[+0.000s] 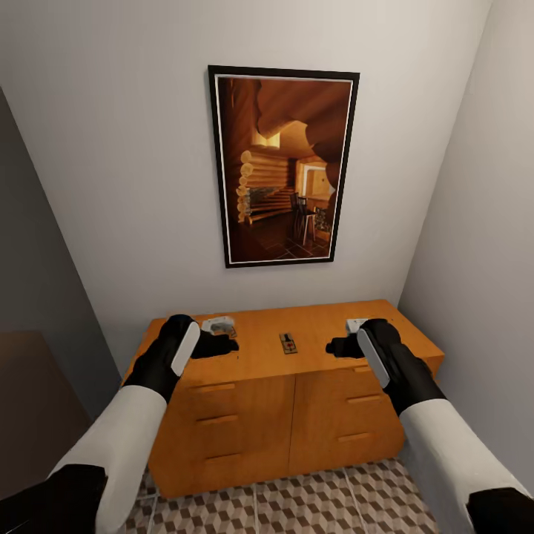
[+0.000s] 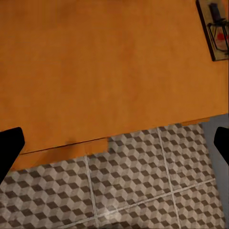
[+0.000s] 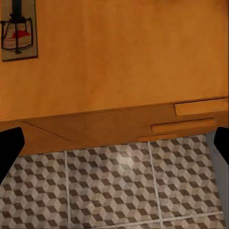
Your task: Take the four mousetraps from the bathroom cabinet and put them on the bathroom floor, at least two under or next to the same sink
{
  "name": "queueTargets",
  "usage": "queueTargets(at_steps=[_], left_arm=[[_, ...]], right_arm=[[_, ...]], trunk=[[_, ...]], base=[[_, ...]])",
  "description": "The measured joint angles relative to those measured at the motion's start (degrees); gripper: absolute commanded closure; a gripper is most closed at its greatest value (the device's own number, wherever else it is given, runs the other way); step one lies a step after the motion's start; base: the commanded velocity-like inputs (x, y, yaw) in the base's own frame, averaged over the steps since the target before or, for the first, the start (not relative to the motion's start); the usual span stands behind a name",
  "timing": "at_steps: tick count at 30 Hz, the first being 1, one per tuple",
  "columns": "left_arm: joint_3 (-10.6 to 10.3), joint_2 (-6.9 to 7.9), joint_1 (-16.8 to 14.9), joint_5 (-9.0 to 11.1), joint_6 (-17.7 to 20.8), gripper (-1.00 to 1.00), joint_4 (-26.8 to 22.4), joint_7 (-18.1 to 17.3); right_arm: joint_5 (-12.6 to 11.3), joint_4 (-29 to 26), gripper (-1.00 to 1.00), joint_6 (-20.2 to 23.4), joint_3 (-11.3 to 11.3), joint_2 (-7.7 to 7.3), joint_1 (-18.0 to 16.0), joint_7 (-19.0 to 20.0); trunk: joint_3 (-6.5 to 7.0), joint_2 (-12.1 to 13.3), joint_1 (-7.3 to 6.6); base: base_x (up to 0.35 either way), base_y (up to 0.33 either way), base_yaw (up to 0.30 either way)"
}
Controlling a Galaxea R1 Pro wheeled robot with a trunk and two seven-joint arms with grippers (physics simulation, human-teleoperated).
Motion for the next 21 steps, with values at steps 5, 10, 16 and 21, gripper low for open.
queueTargets(at_steps=[5,10,16,21], left_arm=[[0.0,0.00,-5.1,0.1,-0.1,-1.00,5.2,0.0],[0.1,-0.10,-9.3,0.1,-0.2,-1.00,10.8,0.0],[0.3,-0.15,-12.0,0.0,-0.3,-1.00,13.2,0.1],[0.3,-0.18,-13.4,0.0,-0.4,-1.00,14.5,0.5]], right_arm=[[0.0,4.9,-1.00,0.0,0.0,0.55,-4.9,-0.1],[-0.1,11.3,-1.00,0.0,-0.1,1.41,-10.4,-0.1],[0.0,15.3,-1.00,0.0,-0.1,1.63,-14.2,-0.2],[0.0,16.7,-1.00,0.0,-0.2,1.68,-16.1,-0.4]], trunk=[[0.00,0.0,0.00],[0.01,0.0,0.00],[0.00,0.0,0.00],[0.00,0.0,0.00]], base=[[0.000,0.000,0.000],[0.000,0.000,0.000],[0.000,0.000,0.000],[0.000,0.000,0.000]])
